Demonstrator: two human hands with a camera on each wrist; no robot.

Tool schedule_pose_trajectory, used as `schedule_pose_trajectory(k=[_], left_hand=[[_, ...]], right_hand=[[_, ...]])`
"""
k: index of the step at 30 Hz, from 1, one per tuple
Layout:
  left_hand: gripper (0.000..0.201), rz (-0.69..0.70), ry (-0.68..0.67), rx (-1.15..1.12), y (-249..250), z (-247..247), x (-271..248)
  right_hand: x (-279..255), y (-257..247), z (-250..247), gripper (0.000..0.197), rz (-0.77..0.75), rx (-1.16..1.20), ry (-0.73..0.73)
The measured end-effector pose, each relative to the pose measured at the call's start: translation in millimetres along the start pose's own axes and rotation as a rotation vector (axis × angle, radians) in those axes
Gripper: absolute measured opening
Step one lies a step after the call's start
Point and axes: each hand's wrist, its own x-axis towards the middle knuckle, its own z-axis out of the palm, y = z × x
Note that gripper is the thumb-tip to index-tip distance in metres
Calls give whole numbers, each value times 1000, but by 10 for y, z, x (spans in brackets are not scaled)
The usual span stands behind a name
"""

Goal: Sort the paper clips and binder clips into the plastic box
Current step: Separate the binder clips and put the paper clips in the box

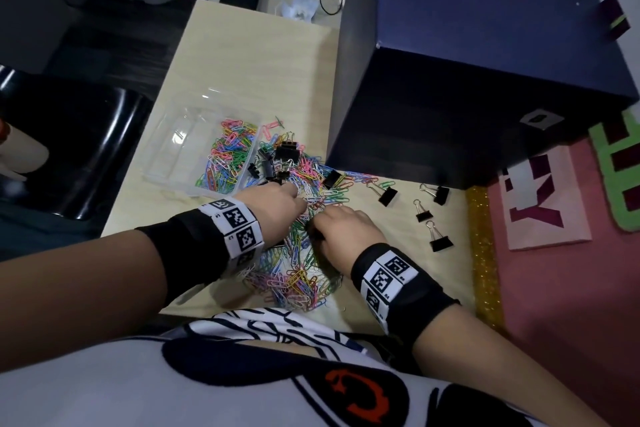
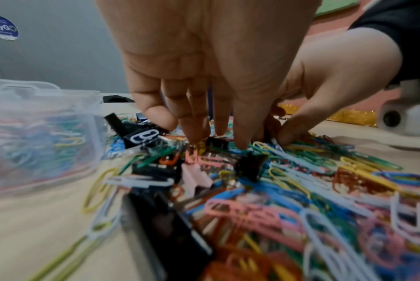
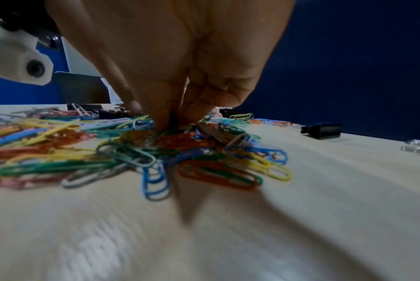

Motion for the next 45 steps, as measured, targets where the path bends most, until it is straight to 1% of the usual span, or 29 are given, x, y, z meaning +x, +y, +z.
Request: schedule_pose_trajectory(k=[3,5,6,8,10,11,13,15,16,18,19,20,24,26,27,28,30,32,33,34,35,36,37,40,41,42,43,44,45], left_hand=[[36,-4,-8,-17,-22,27,-13],[41,7,7,-24,-27,31,-37],[49,19,11,-23,-24,38,-51],[81,56,-13,7,-2,57,-87],[112,87,-53,76,51,89,-120],[122,100,-56,120,82,122,-128],[130,119,-44,195,145,205,-127],[128,117,-25,214,185,263,-106],[125,107,-11,206,196,266,-90],[121,88,15,191,200,224,-55],[122,84,21,184,196,193,-35],[121,82,25,173,189,164,-15],[113,72,61,129,171,111,41],[114,59,62,102,166,71,15],[116,59,58,106,158,51,-15],[122,65,44,130,143,40,-52],[132,82,-28,218,98,57,-129],[133,82,-101,282,75,123,-180],[129,74,-121,295,77,159,-195],[123,64,-124,294,86,186,-203],[118,56,-112,281,96,212,-196],[116,47,-96,262,105,228,-177],[118,39,-81,240,116,229,-149],[139,25,-53,172,123,176,-39],[141,22,-44,147,127,137,-21],[139,16,-23,119,121,101,-6],[133,6,6,86,108,63,-3],[121,-10,30,45,86,27,-7],[103,-27,49,-5,49,0,-9]], right_hand=[[-29,39,-32,24,10,65,35],[-74,89,-49,17,64,190,133],[-95,130,-62,16,111,241,201],[-114,259,-104,21,263,278,302],[-127,405,-152,27,456,270,309],[-136,465,-171,30,547,272,303],[-160,520,-196,34,679,294,306],[-186,509,-225,32,730,318,274],[-190,494,-237,30,733,317,197],[-194,437,-233,32,722,285,-28],[-199,395,-212,35,719,277,-96],[-202,339,-188,37,718,285,-128],[-183,107,-146,46,645,356,-121],[-194,80,-211,44,641,347,-113],[-211,83,-239,47,644,332,-113],[-229,85,-253,56,646,299,-138],[-288,51,-221,93,651,243,-241],[-320,-34,-134,129,652,221,-351],[-320,-77,-82,140,652,205,-394],[-309,-112,-29,146,651,180,-412],[-296,-147,0,149,649,151,-397],[-278,-171,22,149,653,133,-366],[-255,-180,40,148,655,140,-326],[-177,-146,31,143,660,269,-218],[-157,-115,-4,141,657,293,-204],[-148,-80,-47,137,650,289,-205],[-146,-43,-99,132,640,270,-209],[-149,-10,-145,124,630,246,-203],[-156,15,-184,112,610,223,-180]])
